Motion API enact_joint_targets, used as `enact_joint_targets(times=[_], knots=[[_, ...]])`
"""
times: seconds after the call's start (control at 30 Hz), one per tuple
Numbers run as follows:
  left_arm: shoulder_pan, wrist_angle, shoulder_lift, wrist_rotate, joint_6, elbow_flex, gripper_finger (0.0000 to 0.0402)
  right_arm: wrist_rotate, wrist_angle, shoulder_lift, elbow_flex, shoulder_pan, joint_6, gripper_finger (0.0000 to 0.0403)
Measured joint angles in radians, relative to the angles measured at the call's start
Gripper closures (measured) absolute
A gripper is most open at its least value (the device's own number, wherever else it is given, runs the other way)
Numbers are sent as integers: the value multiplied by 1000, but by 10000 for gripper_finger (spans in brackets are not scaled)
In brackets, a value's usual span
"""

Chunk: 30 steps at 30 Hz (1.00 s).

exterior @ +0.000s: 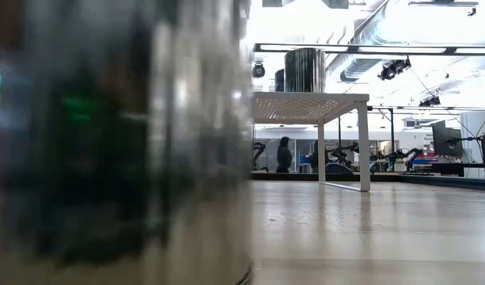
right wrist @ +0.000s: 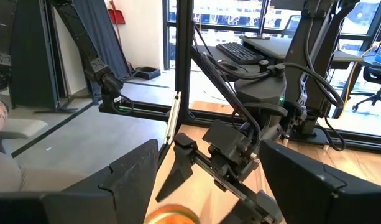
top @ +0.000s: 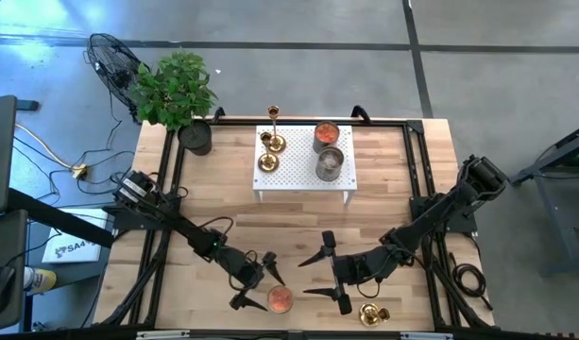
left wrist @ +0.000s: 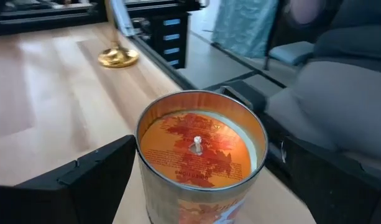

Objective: Pick & Place candle stick holders
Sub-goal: Put the orange candle on the shelf

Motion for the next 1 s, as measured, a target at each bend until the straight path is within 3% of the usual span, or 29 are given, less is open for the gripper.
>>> enact_joint_targets(times=[0.7, 0.9, 1.0], knots=[[-1, 2, 5, 15, -64, 0, 2, 0, 0, 0, 0, 0, 0, 128], [-2, 44, 84, -15, -87, 9, 2, 0, 0, 0, 0, 0, 0, 128], [-1, 42, 125, 19, -94, 37, 2, 0, 0, 0, 0, 0, 0, 128]])
